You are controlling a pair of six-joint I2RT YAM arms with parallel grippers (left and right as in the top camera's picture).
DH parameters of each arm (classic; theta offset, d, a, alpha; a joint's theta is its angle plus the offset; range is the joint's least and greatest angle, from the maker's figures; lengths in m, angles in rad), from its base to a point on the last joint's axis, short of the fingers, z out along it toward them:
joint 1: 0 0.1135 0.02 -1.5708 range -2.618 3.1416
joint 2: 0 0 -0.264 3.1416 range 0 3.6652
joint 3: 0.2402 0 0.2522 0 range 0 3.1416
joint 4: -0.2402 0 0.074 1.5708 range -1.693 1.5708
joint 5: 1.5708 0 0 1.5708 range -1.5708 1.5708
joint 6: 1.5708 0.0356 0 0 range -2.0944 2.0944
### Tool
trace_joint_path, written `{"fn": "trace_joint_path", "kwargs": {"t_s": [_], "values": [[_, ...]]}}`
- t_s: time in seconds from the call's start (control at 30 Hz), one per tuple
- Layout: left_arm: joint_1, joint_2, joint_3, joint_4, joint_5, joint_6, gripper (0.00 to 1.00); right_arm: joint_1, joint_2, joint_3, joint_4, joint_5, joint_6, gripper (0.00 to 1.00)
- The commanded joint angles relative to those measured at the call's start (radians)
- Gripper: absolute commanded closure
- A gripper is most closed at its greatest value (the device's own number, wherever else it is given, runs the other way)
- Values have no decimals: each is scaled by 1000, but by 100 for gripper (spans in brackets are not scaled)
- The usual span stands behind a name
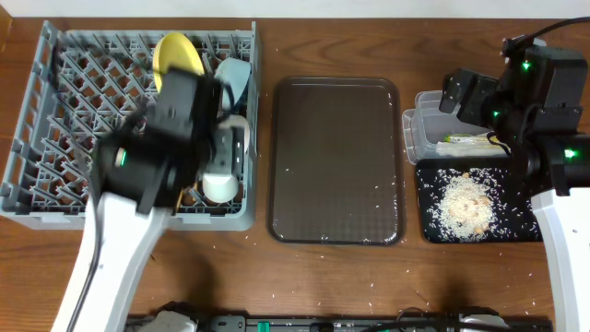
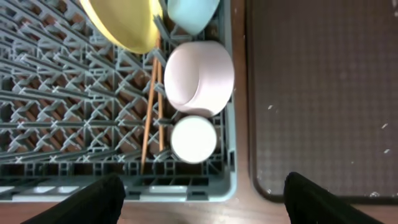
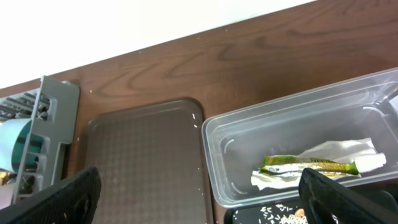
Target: Sort waste into correct bins and load items into the dishwasher
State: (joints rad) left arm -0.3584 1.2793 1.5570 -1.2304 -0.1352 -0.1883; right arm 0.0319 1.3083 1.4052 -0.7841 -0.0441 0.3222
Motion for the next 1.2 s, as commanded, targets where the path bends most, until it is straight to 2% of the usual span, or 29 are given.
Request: {"fn": "trace_joint_path", "kwargs": {"t_s": [0.0, 0.17, 0.23, 0.27, 0.53, 0.9, 1.03, 1.17], "values": [[-51, -111, -145, 77, -63, -99, 18, -5, 1, 6, 1, 14, 6, 1], [-144, -289, -418, 338, -59, -128, 17, -5, 1, 6, 1, 14, 6, 1], [-169, -325, -489, 414, -35, -128, 11, -5, 1, 6, 1, 14, 6, 1], [-179, -335, -513, 439, -12, -128, 11, -5, 1, 6, 1, 14, 6, 1], [-191, -322, -523, 380, 23, -128, 10, -5, 1, 6, 1, 14, 6, 1], [-190, -322, -528, 386, -16, -112, 10, -5, 1, 6, 1, 14, 6, 1], [-156, -362, -574, 460, -34, -73, 9, -5, 1, 6, 1, 14, 6, 1], [-61, -466, -732, 641, -25, -52, 9, -5, 1, 6, 1, 14, 6, 1]]}}
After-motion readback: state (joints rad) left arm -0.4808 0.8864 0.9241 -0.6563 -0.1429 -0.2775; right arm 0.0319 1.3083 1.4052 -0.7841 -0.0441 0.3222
